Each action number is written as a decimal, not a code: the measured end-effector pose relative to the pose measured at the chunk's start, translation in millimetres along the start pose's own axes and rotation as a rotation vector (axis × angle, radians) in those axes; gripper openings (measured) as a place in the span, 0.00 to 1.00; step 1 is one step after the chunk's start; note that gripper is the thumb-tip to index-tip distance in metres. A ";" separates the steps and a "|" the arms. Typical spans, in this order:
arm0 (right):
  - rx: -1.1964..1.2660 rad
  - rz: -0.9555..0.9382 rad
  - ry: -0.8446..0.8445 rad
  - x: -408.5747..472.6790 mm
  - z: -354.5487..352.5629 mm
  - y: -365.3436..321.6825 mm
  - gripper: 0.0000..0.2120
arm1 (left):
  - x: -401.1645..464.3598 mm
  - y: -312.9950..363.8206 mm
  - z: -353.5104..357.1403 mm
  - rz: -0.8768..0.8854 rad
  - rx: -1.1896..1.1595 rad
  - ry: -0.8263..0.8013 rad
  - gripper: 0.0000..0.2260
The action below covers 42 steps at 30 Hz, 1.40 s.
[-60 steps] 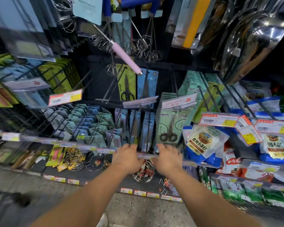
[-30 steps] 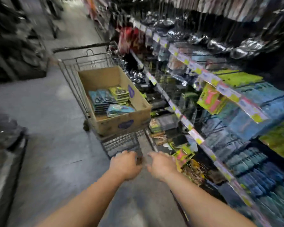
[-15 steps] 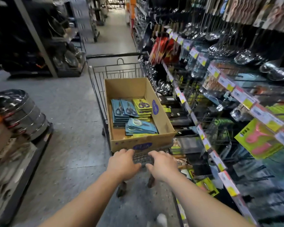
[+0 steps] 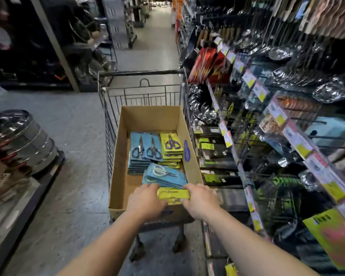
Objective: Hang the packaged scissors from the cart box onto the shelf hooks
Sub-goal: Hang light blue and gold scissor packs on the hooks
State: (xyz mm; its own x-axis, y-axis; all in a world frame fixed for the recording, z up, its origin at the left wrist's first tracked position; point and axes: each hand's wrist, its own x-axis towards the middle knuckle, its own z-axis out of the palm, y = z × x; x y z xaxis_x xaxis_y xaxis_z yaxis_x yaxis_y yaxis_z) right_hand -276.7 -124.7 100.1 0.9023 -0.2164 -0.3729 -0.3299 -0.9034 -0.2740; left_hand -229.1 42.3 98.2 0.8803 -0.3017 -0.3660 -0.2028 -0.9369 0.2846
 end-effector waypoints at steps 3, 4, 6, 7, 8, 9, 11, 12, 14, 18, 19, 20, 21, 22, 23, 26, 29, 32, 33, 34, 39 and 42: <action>0.001 -0.031 -0.038 17.4 2.9 -3.0 0.23 | 17.2 -6.7 0.0 -0.038 -0.009 -0.013 0.29; -0.003 -0.035 -0.045 23.1 4.2 -4.0 0.23 | 22.6 -8.6 -0.3 -0.047 -0.012 -0.020 0.29; -0.016 -0.032 -0.058 36.0 6.1 -6.6 0.24 | 33.1 -12.1 -2.2 -0.057 -0.002 -0.029 0.30; -0.019 -0.027 -0.067 42.6 6.8 -9.0 0.24 | 38.7 -14.8 -2.8 -0.055 0.006 -0.039 0.30; -0.017 -0.019 -0.078 49.8 7.6 -11.7 0.24 | 44.5 -17.8 -3.6 -0.053 0.011 -0.047 0.30; -0.012 -0.011 -0.087 56.8 8.3 -14.9 0.24 | 51.6 -22.1 -3.7 -0.050 0.011 -0.059 0.29; 0.002 0.013 -0.096 71.2 10.4 -22.7 0.24 | 67.7 -31.6 -6.2 -0.039 0.011 -0.077 0.28; 0.010 0.027 -0.097 79.1 12.0 -26.9 0.24 | 77.7 -37.2 -8.2 -0.027 0.016 -0.084 0.28; 0.037 0.068 -0.097 96.1 15.9 -37.0 0.24 | 101.1 -48.1 -14.0 0.011 0.034 -0.098 0.27; 0.109 0.215 -0.098 124.5 21.2 -58.3 0.24 | 157.1 -71.3 -29.8 0.098 0.075 -0.167 0.27; 0.123 0.249 -0.106 129.3 21.3 -62.8 0.24 | 171.1 -76.1 -33.8 0.116 0.081 -0.188 0.28; 0.136 0.280 -0.110 133.8 20.8 -66.6 0.24 | 184.3 -80.0 -37.5 0.136 0.083 -0.209 0.27; 0.150 0.313 -0.112 137.8 20.4 -69.7 0.23 | 195.8 -82.3 -41.6 0.159 0.084 -0.228 0.27; 0.166 0.351 -0.103 141.5 20.3 -72.3 0.23 | 207.0 -83.9 -44.9 0.187 0.090 -0.245 0.26; 0.184 0.392 -0.089 144.9 21.4 -75.0 0.23 | 216.9 -84.6 -48.3 0.219 0.103 -0.258 0.25; 0.223 0.479 -0.085 150.1 30.6 -84.9 0.22 | 238.7 -87.0 -49.6 0.303 0.160 -0.307 0.22; 0.245 0.532 -0.120 149.6 44.5 -93.0 0.20 | 251.9 -89.9 -40.0 0.351 0.211 -0.363 0.28; 0.265 0.569 -0.121 151.7 51.1 -92.1 0.21 | 260.3 -89.4 -28.2 0.382 0.249 -0.426 0.29; 0.276 0.580 -0.117 152.6 54.3 -89.9 0.21 | 261.7 -88.7 -24.6 0.389 0.264 -0.441 0.28; 0.294 0.594 -0.118 153.2 58.1 -87.6 0.21 | 262.6 -87.7 -21.1 0.393 0.276 -0.449 0.28; 0.378 0.633 -0.142 163.3 82.3 -73.4 0.21 | 273.5 -82.3 1.1 0.389 0.313 -0.473 0.25; 0.417 0.631 -0.162 175.0 98.5 -66.1 0.21 | 281.5 -79.9 13.4 0.379 0.318 -0.457 0.24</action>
State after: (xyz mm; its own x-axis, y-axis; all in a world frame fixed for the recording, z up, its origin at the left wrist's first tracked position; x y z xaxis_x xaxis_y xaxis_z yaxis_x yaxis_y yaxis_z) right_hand -124.3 -66.4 -34.4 0.4678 -0.5582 -0.6853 -0.8742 -0.4063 -0.2659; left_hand 29.2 29.9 -39.5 0.4682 -0.5985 -0.6501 -0.6398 -0.7370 0.2177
